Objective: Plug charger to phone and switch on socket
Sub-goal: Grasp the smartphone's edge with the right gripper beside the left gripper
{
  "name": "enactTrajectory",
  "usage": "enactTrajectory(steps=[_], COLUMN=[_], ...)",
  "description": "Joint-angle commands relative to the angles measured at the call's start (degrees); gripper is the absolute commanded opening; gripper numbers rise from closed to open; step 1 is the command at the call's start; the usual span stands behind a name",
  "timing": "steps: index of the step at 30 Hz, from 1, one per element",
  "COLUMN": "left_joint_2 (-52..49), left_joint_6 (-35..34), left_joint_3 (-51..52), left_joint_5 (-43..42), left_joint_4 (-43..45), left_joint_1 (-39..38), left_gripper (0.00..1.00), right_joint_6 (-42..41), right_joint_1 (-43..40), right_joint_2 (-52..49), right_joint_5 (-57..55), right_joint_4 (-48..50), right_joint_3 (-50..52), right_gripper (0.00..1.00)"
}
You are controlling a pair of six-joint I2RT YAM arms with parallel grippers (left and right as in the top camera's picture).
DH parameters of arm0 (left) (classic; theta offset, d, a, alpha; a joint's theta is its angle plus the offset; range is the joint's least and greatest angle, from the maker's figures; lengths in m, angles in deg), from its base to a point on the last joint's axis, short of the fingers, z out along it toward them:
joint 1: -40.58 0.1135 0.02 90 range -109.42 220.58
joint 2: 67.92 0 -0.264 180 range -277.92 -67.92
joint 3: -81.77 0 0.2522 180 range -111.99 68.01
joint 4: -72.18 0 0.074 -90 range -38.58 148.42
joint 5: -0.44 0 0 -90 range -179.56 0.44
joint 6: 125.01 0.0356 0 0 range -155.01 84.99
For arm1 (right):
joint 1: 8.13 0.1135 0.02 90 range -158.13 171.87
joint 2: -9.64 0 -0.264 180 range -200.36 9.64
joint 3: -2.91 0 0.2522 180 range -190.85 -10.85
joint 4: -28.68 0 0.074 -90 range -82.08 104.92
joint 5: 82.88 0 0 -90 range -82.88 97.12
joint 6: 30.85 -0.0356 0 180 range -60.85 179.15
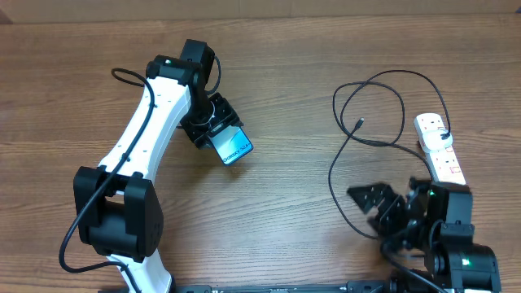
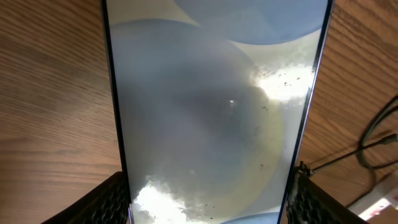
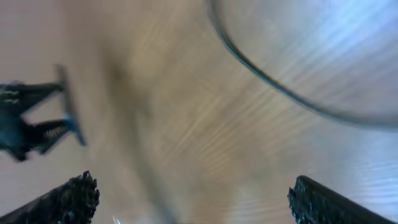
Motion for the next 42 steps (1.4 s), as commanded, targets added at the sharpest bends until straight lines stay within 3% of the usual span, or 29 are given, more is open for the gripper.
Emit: enactTrajectory(steps=[1,11,20,28,34,38,42], left_joint_2=[0.2,0.2,0.2,0.2,0.2,0.2,0.1], left_joint_6=[-3.9,-6.8,-10.1,-13.5,-16.0,-18.1,-19.4], left_joint_3=[-1.6,-1.6,-1.6,-1.6,-1.6,-1.6,-1.6], left_joint_5=[-3.8,-7.5,-8.1,-8.1,-8.1,-8.1,-8.1], left_joint_4=[0.3,2.2,5.4,8.0,9.1,9.8,11.1], left_joint_1=[0.2,0.1,-1.2,-1.4,-1.4,-1.5,-1.8], left_gripper=[0.54,0.54,0.54,0.54,0.54,0.54,0.54], right_joint_6=[0.0,-4.1,-4.5,-6.1,-13.2,-14.3,-14.2], right_joint_1=[0.2,5.0,23.1,29.6,31.2,34.5,37.9], right_joint_2=[0.1,-6.2,-28.9,-42.4,-48.8,-51.7,-52.2], right_joint_5=[1.0,1.3,-0.5,-5.2,-7.2,-15.2,-22.8], right_joint_4=[9.0,35.8,59.6,77.3,88.3,92.8,96.4], right_joint_3=[-0.3,1.0,1.0,1.0,1.0,1.0,1.0], right_gripper=[0.99,1.00,1.00,1.00,1.00,1.00,0.93])
